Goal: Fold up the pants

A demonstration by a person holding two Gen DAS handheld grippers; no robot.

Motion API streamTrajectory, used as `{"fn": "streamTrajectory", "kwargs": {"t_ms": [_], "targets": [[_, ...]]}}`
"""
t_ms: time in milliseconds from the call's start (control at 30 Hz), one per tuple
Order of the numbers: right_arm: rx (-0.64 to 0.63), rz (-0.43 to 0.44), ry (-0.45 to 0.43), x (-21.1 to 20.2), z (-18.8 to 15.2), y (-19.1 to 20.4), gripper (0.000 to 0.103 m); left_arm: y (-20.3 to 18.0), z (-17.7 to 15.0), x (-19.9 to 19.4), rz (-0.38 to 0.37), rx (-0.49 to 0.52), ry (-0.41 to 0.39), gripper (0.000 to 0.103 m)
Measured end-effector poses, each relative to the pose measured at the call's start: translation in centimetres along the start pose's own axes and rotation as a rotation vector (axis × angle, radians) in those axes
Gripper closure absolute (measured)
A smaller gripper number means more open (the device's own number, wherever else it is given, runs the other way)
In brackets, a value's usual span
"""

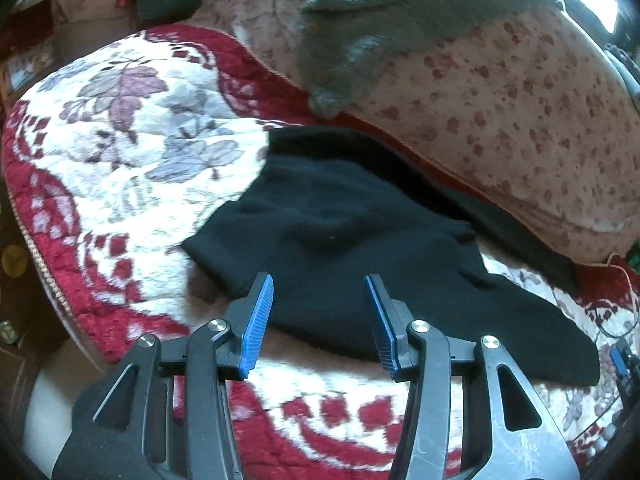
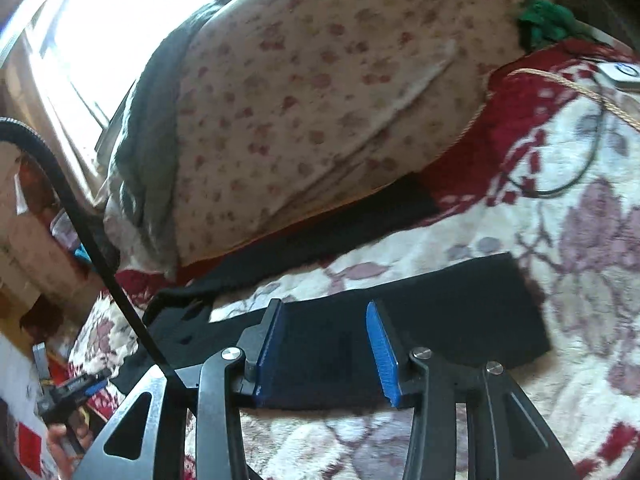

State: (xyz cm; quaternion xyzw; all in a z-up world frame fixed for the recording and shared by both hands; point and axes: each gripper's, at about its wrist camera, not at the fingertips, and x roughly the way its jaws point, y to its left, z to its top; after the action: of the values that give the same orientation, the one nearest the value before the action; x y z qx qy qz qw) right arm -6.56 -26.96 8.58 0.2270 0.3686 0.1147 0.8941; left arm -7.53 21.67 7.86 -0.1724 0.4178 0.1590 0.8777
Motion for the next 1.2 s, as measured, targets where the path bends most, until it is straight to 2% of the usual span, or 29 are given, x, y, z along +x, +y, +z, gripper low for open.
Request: {"fn": "streamTrajectory", "kwargs": {"t_ms": [67,300,467,600,767,900,1067,1133,1200], "targets": [[-0.005,0.004,0.017,0.9,0.0,0.2,0.059,-1.0,0.2,0.4,-0.015,0.017,0.001,0.056],[-0.027,-0.028,0.060,3.6,1.7,-0.3,0.058,-4.1,1.3,2.5,-0.066,0.078,0.035,0.056],[-0.029,-0.036,0.106,6.5,4.2,-2.1,0.056,-6.3,2.6,4.9,-0.103,0.130,0.057,0.056],[-0.018,-0.088,0.116,9.3,7.1,-4.6,0.052,-7.8,3.8,7.4,-0.106,0.193,0.078,0.056],[-0.004,-0.118,0.132,13.8,11.4,-7.7,0.050,-7.8,5.3,10.6,-0.164,0.115,0.165,0.056],[-0.004,-0.145,0.171,18.6,14.1,-9.7,0.049,-7.7,6.5,12.4,-0.225,0.039,0.199,0.056],[0.001,-0.195,0.243,23.9,15.2,-11.8,0.048,-7.5,8.0,14.1,-0.220,0.005,0.212,0.056],[0.014,-0.180,0.237,24.7,15.3,-12.1,0.048,-7.3,8.6,14.7,-0.221,-0.012,0.221,0.056],[0.011,-0.165,0.222,24.7,15.6,-12.1,0.053,-7.2,9.2,15.2,-0.233,-0.028,0.217,0.056]]}}
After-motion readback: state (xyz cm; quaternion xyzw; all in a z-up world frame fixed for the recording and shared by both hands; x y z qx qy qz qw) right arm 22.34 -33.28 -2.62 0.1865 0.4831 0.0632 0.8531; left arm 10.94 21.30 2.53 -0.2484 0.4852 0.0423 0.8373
